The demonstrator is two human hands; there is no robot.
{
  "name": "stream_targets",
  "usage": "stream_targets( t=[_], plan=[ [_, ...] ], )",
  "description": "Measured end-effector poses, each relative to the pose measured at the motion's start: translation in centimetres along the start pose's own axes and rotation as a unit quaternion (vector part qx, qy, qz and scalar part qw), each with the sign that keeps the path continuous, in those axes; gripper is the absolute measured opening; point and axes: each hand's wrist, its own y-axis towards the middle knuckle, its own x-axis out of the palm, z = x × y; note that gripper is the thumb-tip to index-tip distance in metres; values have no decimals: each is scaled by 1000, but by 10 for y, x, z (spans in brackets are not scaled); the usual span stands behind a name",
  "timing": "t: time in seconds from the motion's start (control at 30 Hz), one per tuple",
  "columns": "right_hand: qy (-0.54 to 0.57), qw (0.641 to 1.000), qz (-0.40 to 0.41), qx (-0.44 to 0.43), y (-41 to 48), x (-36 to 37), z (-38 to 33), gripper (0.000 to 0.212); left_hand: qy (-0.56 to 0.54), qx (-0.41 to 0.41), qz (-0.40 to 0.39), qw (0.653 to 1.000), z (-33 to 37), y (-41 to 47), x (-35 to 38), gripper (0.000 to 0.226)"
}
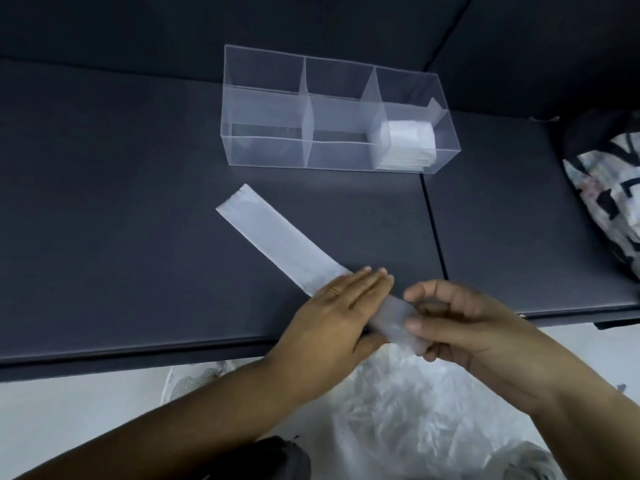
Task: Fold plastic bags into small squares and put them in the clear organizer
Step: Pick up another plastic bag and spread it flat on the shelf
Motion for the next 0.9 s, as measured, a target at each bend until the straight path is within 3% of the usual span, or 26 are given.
stream_targets(
  t=[0.1,0.2,0.3,0.4,0.5,0.67,0.9],
  plan=[
    [-29,993,5,-116,10,5,-20,43,-180,-70,93,977,5,3,-17,37],
    [-63,975,-12,-212,38,2,-34,50,-394,-177,92,897,-1,8,-40,25],
    [-118,970,-116,-176,71,12,-30,34,-521,-301,136,787,-24,12,-54,22],
    [-188,970,-107,-113,98,25,-16,19,-594,-296,109,740,-45,13,-61,27],
    [-196,976,-40,-86,111,30,-7,8,-560,-328,137,749,-65,15,-65,26],
    [-219,972,34,-77,115,36,-2,9,-451,-440,207,749,-91,23,-68,18],
    [-221,972,44,-66,110,34,1,13,-308,-404,260,821,-112,31,-78,7]
  ],
)
